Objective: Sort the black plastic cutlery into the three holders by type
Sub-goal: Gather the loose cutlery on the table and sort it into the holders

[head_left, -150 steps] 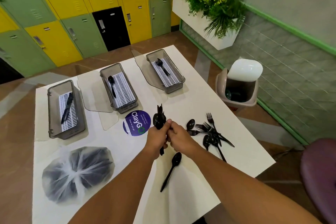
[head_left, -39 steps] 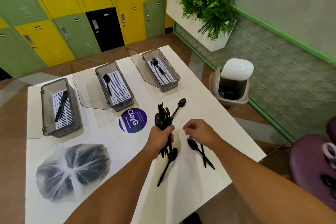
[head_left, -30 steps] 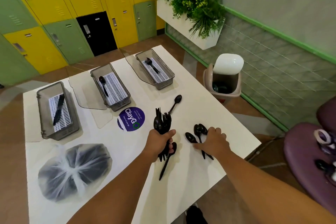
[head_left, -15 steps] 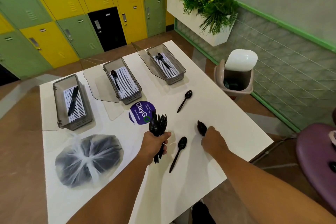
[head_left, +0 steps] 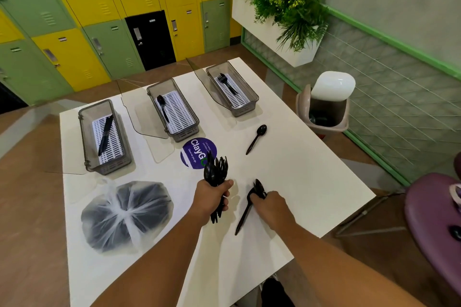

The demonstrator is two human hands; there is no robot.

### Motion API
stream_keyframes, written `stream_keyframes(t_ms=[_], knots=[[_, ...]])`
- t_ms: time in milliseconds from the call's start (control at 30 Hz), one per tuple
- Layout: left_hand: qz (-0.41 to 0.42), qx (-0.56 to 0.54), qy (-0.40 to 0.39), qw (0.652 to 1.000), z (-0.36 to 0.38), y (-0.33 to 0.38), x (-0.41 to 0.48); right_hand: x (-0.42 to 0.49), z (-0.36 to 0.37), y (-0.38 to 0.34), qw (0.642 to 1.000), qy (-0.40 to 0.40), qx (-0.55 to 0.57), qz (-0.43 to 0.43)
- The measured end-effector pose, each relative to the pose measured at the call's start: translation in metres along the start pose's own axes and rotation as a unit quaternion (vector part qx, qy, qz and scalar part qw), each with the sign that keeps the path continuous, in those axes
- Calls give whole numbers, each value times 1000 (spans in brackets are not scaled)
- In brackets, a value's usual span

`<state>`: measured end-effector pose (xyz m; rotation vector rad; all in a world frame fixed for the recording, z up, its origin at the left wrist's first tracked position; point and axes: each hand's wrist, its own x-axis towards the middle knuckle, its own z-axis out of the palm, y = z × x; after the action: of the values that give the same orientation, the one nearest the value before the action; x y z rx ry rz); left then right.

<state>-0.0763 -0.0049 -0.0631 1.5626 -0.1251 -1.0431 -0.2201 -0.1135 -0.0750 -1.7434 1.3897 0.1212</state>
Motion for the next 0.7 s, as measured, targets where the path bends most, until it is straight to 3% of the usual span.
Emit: stream_keyframes(t_ms=[367,700], knots=[[-1,-8,20,1000,-16,1,-3,22,-3,-11,997,12,-68,-43],[1,-26,33,999,-16,20,15,83,-40,-58,993,35,105,-52]])
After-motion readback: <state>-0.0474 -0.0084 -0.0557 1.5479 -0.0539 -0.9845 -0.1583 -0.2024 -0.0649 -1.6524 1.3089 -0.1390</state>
